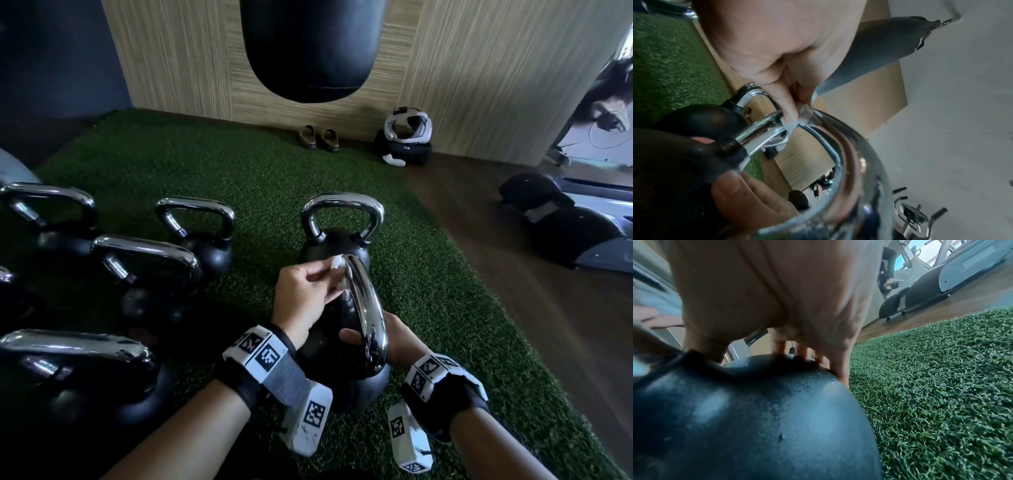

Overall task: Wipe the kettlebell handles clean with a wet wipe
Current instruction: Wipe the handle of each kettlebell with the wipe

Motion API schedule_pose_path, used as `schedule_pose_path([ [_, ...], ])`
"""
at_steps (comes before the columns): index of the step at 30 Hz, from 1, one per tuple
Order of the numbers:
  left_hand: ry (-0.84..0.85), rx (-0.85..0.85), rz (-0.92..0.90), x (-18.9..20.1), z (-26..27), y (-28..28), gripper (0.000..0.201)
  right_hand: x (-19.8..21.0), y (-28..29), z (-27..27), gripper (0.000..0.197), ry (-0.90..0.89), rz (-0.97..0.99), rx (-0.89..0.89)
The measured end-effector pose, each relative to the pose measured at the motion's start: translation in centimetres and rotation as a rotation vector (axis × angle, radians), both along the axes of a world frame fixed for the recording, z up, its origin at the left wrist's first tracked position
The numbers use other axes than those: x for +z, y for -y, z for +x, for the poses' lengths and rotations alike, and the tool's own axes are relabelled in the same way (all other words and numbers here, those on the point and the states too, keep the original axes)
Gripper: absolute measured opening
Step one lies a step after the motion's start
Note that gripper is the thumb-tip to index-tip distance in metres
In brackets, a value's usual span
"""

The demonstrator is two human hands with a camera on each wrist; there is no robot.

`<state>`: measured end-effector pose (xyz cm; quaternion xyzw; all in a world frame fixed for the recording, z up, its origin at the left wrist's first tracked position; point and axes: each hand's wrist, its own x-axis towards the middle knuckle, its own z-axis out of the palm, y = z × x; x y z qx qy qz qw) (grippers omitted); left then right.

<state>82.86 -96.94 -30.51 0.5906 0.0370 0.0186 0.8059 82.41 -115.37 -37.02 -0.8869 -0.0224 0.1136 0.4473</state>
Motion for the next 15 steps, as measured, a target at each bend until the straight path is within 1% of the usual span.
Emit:
schedule_pose_path([
  [2, 0.004, 0.013, -0.056, 0.5, 0.1, -0.4, 0.013, -0.1, 0.1, 0.1, 0.073, 0.002, -0.01, -0.007],
  [4, 0.042, 0.031, -0.018, 1.1, 0.0, -0.7, 0.013, -0.2, 0.1, 0.1, 0.079, 0.001, -0.014, -0.003],
  [6, 0.072, 0.005, -0.019, 1.1, -0.9, -0.7, 0.014, -0.3, 0.1, 0.1, 0.083, 0.011, -0.004, -0.016],
  [9, 0.078, -0.108, -0.068, 0.5, -2.9, -0.9, 0.016, -0.5, 0.0, 0.1, 0.081, 0.019, 0.03, -0.006],
  [11, 0.09, -0.158, -0.042, 0.4, -3.2, -1.2, 0.018, -0.9, 0.1, 0.3, 0.081, 0.036, 0.04, 0.006],
  [14, 0.1, -0.124, -0.015, 0.1, -2.6, -1.2, 0.015, -1.0, 0.3, 0.4, 0.085, 0.048, 0.045, 0.013],
  [15, 0.101, -0.128, 0.011, -0.1, -2.6, -1.3, 0.016, -0.9, 0.2, 0.4, 0.08, 0.05, 0.045, 0.015],
])
